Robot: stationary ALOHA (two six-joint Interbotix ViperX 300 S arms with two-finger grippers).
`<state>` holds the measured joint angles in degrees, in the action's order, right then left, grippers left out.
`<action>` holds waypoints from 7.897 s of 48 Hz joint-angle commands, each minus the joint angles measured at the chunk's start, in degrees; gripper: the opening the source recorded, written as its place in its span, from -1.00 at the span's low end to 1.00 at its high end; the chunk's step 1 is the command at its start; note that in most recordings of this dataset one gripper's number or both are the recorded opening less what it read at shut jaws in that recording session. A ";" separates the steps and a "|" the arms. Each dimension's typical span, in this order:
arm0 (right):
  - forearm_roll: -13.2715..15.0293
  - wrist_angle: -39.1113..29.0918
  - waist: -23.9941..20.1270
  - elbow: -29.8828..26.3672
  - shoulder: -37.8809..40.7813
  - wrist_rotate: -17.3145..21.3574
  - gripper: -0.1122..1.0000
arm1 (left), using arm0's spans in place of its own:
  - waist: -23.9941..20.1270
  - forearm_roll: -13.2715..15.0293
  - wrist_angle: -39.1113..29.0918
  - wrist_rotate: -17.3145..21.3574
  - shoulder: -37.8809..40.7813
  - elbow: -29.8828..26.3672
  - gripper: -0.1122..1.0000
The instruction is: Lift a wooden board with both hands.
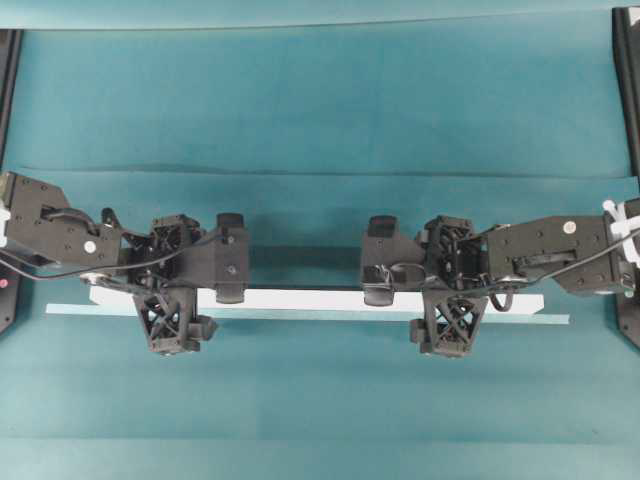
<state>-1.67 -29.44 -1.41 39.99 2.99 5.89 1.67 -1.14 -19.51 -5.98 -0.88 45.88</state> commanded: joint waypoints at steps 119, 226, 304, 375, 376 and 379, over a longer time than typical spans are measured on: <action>0.18 -31.82 2.29 -16.52 -12.92 -0.18 -0.42 | -1.58 -0.09 -31.20 0.35 -17.75 -15.73 -0.48; 3.34 -63.46 2.90 -48.52 -15.21 0.26 -0.42 | -4.04 -0.09 -65.74 1.58 -14.06 -51.24 -0.48; 3.34 -52.73 3.52 -30.23 -15.73 -1.85 -0.42 | -3.60 -0.35 -57.48 1.32 -12.39 -39.46 -0.48; 1.58 -21.18 0.88 -5.01 -8.35 -2.20 -0.42 | -3.16 -0.35 -27.07 -2.90 -7.29 -9.40 -0.48; 1.49 -20.92 0.70 -4.92 -8.09 -2.20 -0.42 | -3.16 -0.35 -26.81 -2.99 -7.21 -9.14 -0.48; 1.49 -20.13 0.44 -4.92 -7.21 -2.20 -0.42 | -3.08 -0.35 -26.28 -2.99 -6.59 -8.70 -0.48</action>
<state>0.26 -49.57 -0.09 33.75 -5.71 3.96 -1.14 -1.32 -45.62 -7.65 -7.65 36.04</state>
